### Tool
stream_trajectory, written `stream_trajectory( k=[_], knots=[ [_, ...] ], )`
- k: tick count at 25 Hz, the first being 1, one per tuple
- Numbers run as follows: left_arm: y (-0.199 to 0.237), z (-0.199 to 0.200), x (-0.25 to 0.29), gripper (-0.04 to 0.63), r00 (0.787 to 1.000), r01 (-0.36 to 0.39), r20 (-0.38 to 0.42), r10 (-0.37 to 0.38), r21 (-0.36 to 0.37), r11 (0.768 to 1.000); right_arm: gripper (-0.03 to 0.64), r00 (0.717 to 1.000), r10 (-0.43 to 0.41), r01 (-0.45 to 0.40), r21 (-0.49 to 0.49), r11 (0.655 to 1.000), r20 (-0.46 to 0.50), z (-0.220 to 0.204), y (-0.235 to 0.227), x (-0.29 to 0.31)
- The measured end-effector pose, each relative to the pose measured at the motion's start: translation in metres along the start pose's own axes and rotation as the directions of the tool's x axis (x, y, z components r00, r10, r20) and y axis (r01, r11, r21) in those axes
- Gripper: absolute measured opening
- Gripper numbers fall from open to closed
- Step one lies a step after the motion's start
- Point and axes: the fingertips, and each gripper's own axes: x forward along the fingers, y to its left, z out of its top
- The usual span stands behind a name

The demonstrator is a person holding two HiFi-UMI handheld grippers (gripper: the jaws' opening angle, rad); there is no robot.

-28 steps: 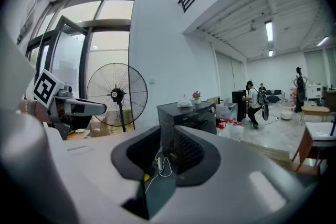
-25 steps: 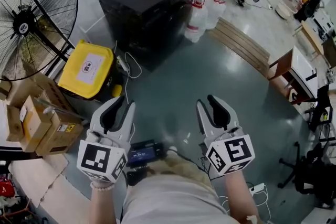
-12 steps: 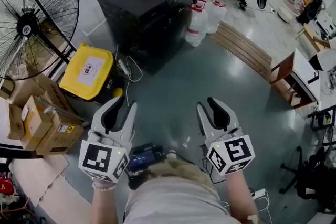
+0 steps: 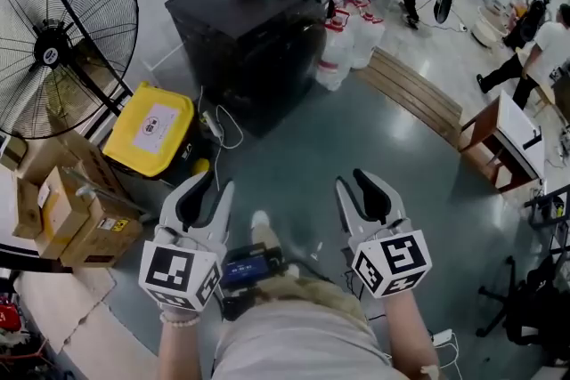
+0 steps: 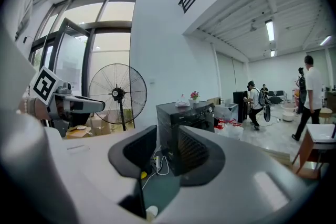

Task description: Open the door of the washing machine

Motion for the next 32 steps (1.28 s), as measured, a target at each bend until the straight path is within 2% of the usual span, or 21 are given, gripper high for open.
stream_trajectory(
  k=[14, 19, 32],
  knots=[
    [0.035, 0.0, 0.074, 0.107, 0.998, 0.068, -0.005, -0.068, 0.001, 0.998, 0.114, 0.999, -0.044, 0.044, -0.016, 0.999, -0.021, 0.004, -0.029, 0.058],
    [0.06, 0.009, 0.115, 0.107, 0.995, 0.099, -0.017, -0.099, 0.007, 0.995, 0.114, 0.998, -0.06, 0.058, -0.06, 0.996, -0.031, 0.021, -0.047, 0.099],
    [0.13, 0.024, 0.213, 0.11, 0.983, 0.176, -0.044, -0.176, -0.001, 0.984, 0.114, 0.993, -0.086, 0.084, -0.029, 0.996, -0.079, 0.04, -0.074, 0.208]
  ],
)
